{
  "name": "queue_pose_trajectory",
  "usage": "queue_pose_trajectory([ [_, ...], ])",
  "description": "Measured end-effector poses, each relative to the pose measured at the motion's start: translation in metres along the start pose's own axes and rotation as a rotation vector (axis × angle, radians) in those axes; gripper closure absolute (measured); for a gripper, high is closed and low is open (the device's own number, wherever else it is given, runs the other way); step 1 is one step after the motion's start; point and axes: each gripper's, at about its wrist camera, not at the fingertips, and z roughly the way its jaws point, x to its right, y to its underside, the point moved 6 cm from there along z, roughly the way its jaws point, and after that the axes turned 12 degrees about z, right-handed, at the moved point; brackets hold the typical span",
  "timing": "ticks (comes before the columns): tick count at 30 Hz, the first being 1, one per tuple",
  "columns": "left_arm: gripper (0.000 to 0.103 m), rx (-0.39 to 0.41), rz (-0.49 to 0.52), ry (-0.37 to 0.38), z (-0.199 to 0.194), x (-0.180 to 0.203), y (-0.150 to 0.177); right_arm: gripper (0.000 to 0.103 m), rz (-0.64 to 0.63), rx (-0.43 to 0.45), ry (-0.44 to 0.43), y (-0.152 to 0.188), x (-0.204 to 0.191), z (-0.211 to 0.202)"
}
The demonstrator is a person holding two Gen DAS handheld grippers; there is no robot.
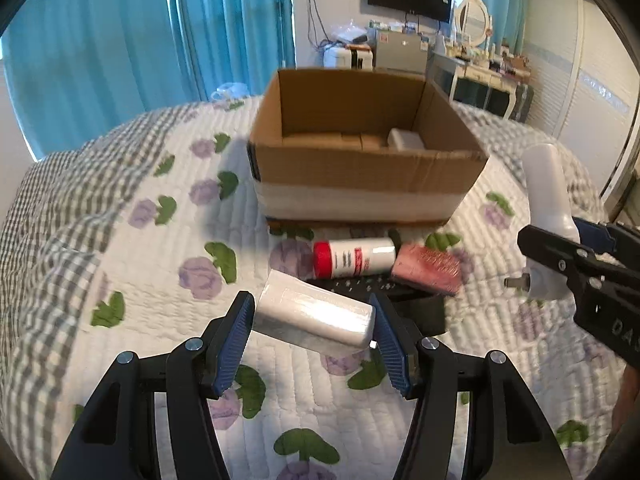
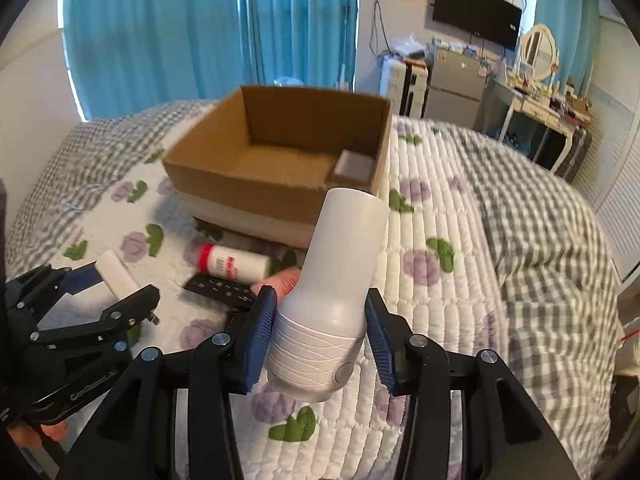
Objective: Organize rigid objects
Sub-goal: 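Lower the white charger and white device into the box and open both tools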
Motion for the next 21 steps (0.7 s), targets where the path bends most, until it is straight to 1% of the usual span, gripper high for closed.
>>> queue_pose_trajectory([
  [2, 0.043, 0.016, -0.011, 0.013, -0.009, -0.005, -0.008, 0.059, -0.013, 0.038, -0.012, -0.01, -0.005, -0.019],
  [5, 0.043, 0.057, -0.012, -0.002, -0.03, -0.01, -0.026, 0.059, -0.053, 0.095, -0.005, -0.032, -0.011, -0.044],
  [8, 0.046, 0.105, -0.006, 0.011, -0.05, -0.014, -0.05, 0.059, -0.101, 0.132, -0.006, -0.055, -0.02, -0.059],
  [11, 0.047, 0.139, -0.004, 0.027, -0.06, -0.018, -0.071, 0.059, -0.148, 0.169, -0.014, -0.081, -0.029, -0.07],
  [15, 0.047, 0.167, 0.037, 0.026, -0.056, -0.015, -0.097, 0.059, -0.16, 0.194, -0.028, -0.102, -0.035, -0.068],
  [19, 0.047, 0.18, 0.042, 0.034, -0.038, -0.018, -0.129, 0.059, -0.165, 0.189, -0.036, -0.121, -0.038, -0.048],
  [21, 0.047, 0.182, 0.043, 0.025, -0.025, -0.022, -0.145, 0.059, -0.172, 0.182, -0.036, -0.132, -0.038, -0.036],
])
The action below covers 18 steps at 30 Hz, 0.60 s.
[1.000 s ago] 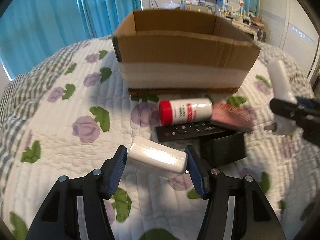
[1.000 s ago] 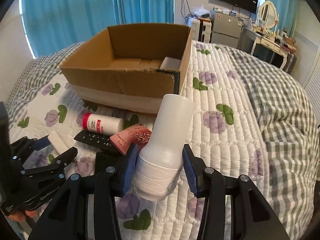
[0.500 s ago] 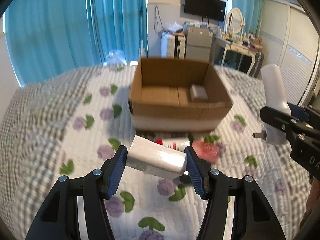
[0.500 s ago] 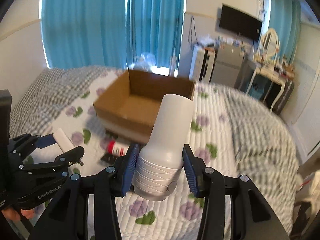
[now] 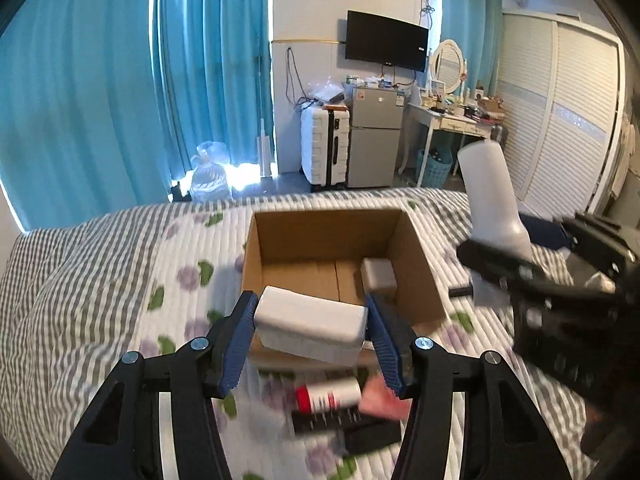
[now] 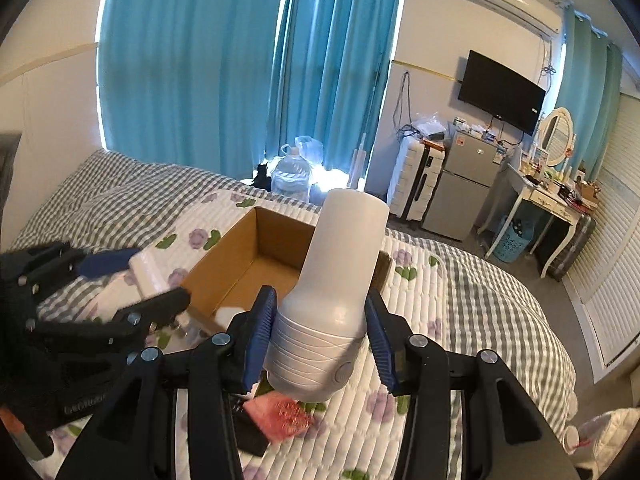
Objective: Organize rigid objects
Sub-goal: 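Lower the white charger and white device into the box and open both tools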
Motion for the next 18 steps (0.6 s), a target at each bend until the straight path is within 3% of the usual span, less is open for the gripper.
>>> queue_pose_trajectory([
  [7, 0.047, -0.028, -0.024, -0.002, 0.079, -0.02, -0.027, 0.059, -0.018, -0.065, 0.017, -0.019, 0.011, 0.067],
  [13, 0.047, -0.103, -0.022, 0.013, 0.139, -0.021, -0.008, 0.059, 0.009, -0.132, -0.003, -0.005, 0.02, 0.118],
  [18, 0.045, -0.13, 0.04, 0.045, 0.156, -0.009, 0.005, 0.059, 0.015, -0.176, -0.021, 0.015, 0.025, 0.141],
])
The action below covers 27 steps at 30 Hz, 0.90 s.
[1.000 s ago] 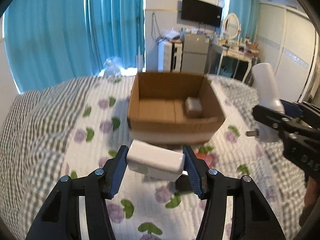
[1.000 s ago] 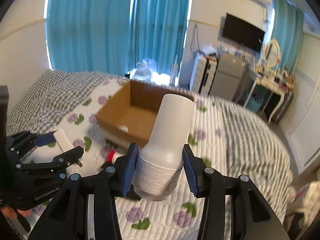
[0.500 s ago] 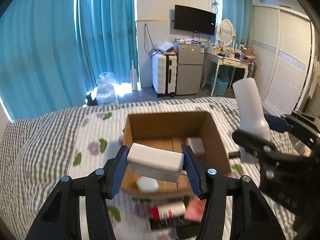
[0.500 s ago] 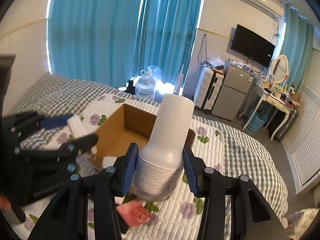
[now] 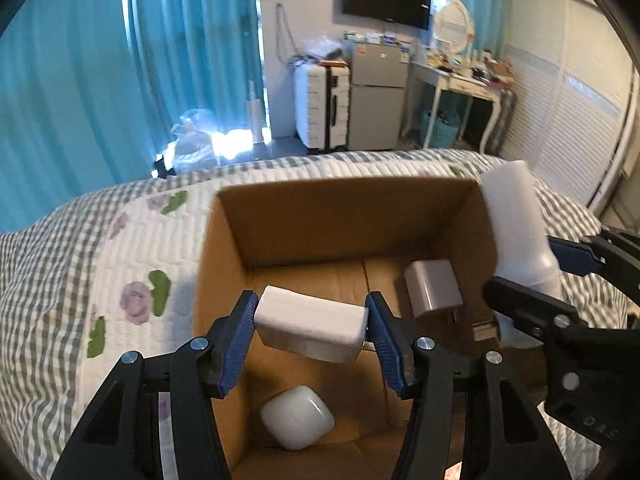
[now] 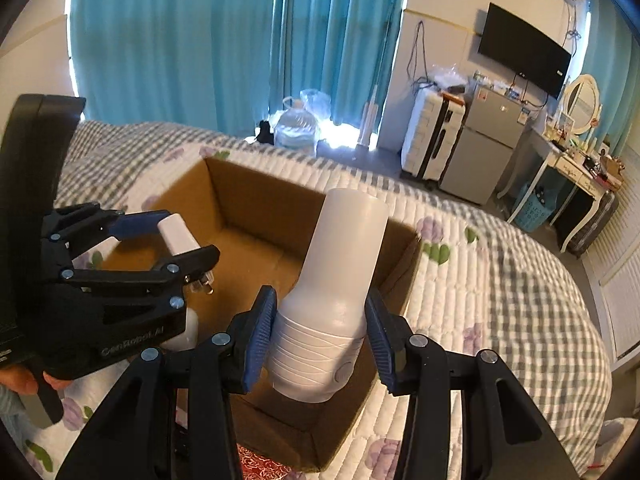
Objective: Organize rigid objects
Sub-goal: 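Lower the white charger and white device into the box and open both tools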
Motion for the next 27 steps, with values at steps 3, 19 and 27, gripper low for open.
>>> queue_pose_trajectory([
  [3, 0.033, 0.034, -0.022, -0.038, -0.007, -0.004, -0.003, 0.059, 0.013, -0.01, -0.007, 0.007, 0.004, 0.006],
  [19, 0.029, 0.09, -0.082, -0.101, -0.055, -0.037, 0.004, 0.032, 0.026, -0.094, -0.003, 0.007, -0.008, 0.049],
  [27, 0.026, 0.139, -0.122, -0.089, -0.142, -0.034, 0.016, 0.016, 0.04, 0.04, 0.074, 0.009, 0.009, -0.055],
])
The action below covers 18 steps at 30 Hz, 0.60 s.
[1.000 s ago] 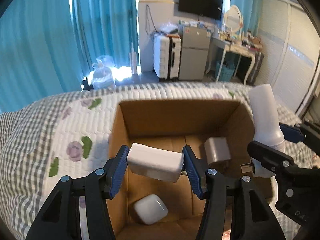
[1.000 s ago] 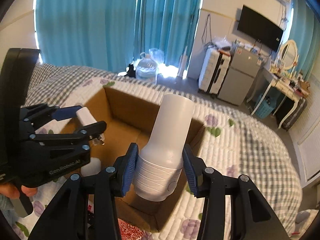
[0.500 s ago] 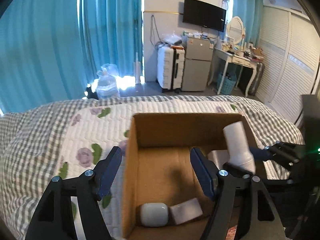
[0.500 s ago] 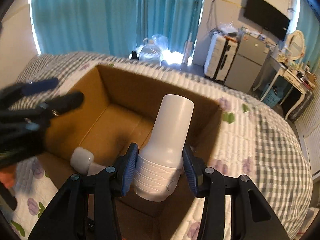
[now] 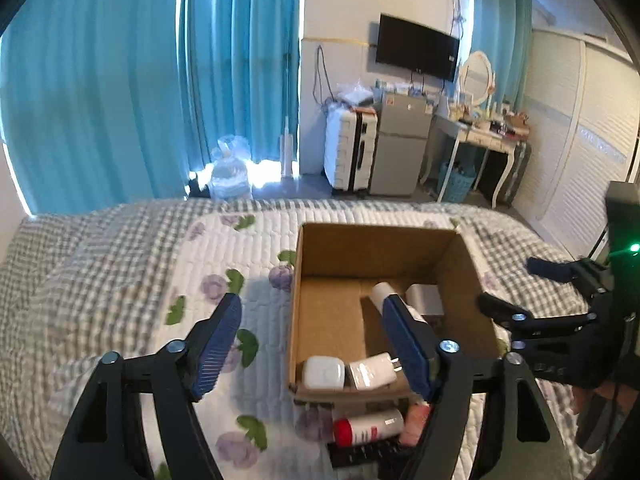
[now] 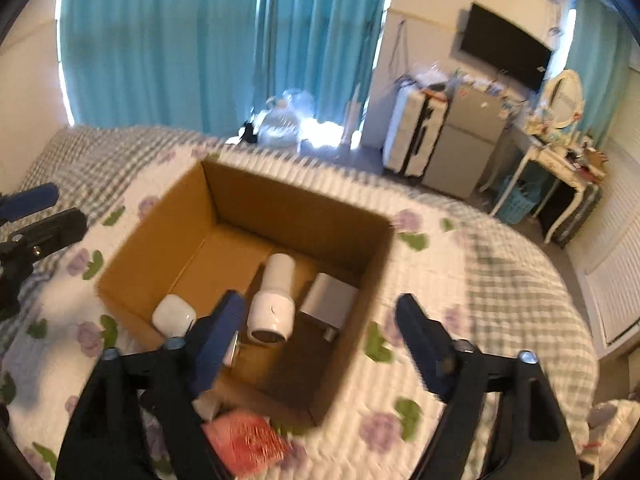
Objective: Organize rigid objects
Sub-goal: 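Lower the white charger and white device into the box and open both tools, then grasp the black charger with the right tool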
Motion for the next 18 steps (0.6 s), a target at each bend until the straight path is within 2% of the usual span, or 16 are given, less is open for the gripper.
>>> queue_pose_trajectory([
  [1, 0.025, 0.019, 0.004, -0.009, -0.015, 0.0, -0.001, 0.012, 0.006, 0.022, 0.007, -0.001, 0.003, -0.014],
  [5, 0.024, 0.071, 0.024, -0.034, -0.065, 0.005, -0.002, 0.007, 0.02, 0.095, 0.019, 0.004, 0.009, -0.08],
  [9, 0.024, 0.103, 0.056, -0.042, -0.095, 0.011, 0.009, 0.007, 0.057, 0.059, -0.037, 0.021, 0.005, -0.109],
  [13, 0.024, 0.085, 0.063, -0.05, -0.102, 0.016, 0.034, 0.007, 0.09, 0.046, -0.032, 0.05, 0.001, -0.12],
  [18, 0.024, 0.008, 0.04, -0.023, -0.079, 0.021, 0.081, 0.007, 0.131, 0.009, -0.033, 0.096, -0.008, -0.102],
])
